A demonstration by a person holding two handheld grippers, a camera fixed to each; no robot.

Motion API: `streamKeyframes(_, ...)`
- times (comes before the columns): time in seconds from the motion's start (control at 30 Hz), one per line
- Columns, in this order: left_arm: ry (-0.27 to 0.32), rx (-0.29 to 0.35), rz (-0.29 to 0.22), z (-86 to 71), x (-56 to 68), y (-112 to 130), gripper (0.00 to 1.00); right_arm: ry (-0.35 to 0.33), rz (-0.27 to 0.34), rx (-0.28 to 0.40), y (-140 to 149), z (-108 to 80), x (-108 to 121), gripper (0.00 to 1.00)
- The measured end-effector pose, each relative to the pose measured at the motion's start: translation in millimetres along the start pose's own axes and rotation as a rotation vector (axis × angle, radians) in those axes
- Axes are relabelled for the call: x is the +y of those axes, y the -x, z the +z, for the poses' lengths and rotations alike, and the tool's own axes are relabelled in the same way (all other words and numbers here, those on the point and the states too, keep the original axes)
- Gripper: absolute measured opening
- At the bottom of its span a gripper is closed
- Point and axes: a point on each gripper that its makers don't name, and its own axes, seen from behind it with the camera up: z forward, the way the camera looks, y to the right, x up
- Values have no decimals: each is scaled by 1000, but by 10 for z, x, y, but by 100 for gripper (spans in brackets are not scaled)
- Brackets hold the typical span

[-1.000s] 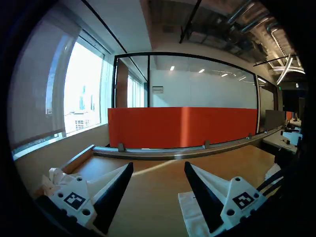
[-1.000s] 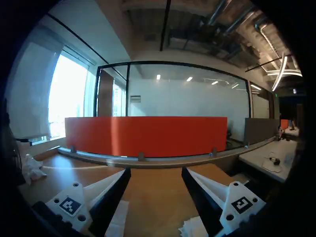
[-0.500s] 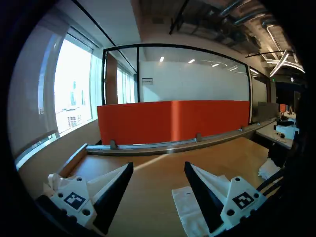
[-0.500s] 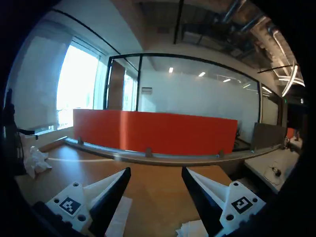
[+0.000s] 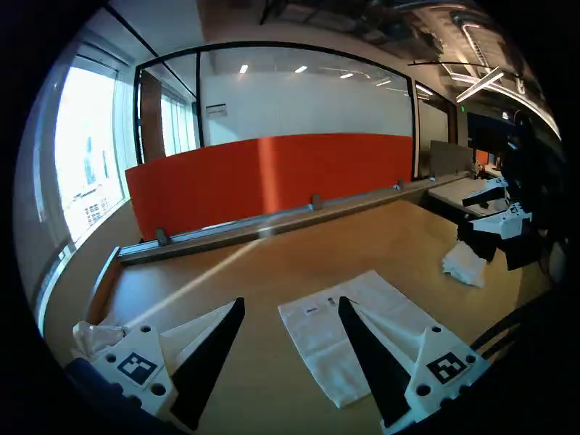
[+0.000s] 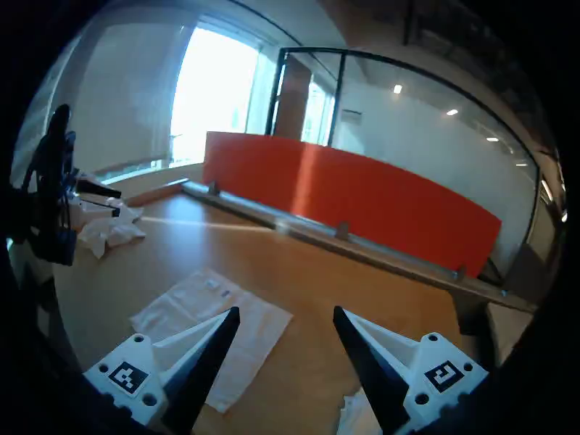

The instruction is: Fold towel

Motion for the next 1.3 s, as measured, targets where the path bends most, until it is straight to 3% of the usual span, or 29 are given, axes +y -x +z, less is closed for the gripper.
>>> streamKeyframes(0.17,54,-71,39,42,150,234,96,-75,-81,-81,251,16,-194,100)
streamKeyframes(0.3,86,-115,67,66,252,416,96,-112,-107,-125,410,39,-303,100)
streamKeyframes(0.87,141,-288,83,217,523,1476,96,-151,-69,-228,1207,266,-632,99)
streamKeyframes(1.3,186,-398,105,404,700,2087,96,-178,-44,-286,1746,431,-837,99)
